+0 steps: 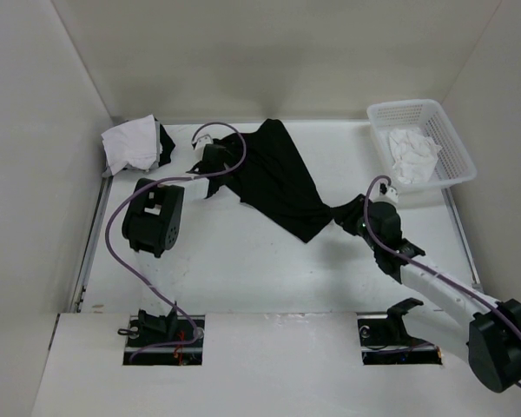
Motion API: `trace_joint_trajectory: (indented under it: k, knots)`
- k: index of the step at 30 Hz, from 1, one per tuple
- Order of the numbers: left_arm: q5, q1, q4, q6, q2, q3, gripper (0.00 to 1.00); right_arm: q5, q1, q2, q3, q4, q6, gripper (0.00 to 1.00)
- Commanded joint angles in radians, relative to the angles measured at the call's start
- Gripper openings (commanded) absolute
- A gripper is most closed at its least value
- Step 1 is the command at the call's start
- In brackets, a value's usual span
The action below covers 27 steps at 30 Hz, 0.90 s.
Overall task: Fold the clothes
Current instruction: Flatten the tank top out
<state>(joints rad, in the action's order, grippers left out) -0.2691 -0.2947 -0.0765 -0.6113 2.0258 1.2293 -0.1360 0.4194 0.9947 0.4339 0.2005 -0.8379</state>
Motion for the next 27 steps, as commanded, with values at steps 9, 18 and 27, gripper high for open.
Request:
trace_joint_trajectory:
  k: [9,18,27]
  knots:
    - [-0.013,-0.073,-0.118,-0.186,-0.405,-0.428,0.0,-0.077,0.116,0.2,0.038,-0.148,0.066,0.45]
    - [-0.018,-0.168,-0.066,-0.248,-0.728,-0.712,0.0,-0.26,0.363,0.317,0.106,-0.243,-0.01,0.5]
    - [-0.001,-0.225,-0.109,-0.257,-0.754,-0.778,0.0,-0.574,0.503,0.416,0.34,-0.527,0.092,0.43]
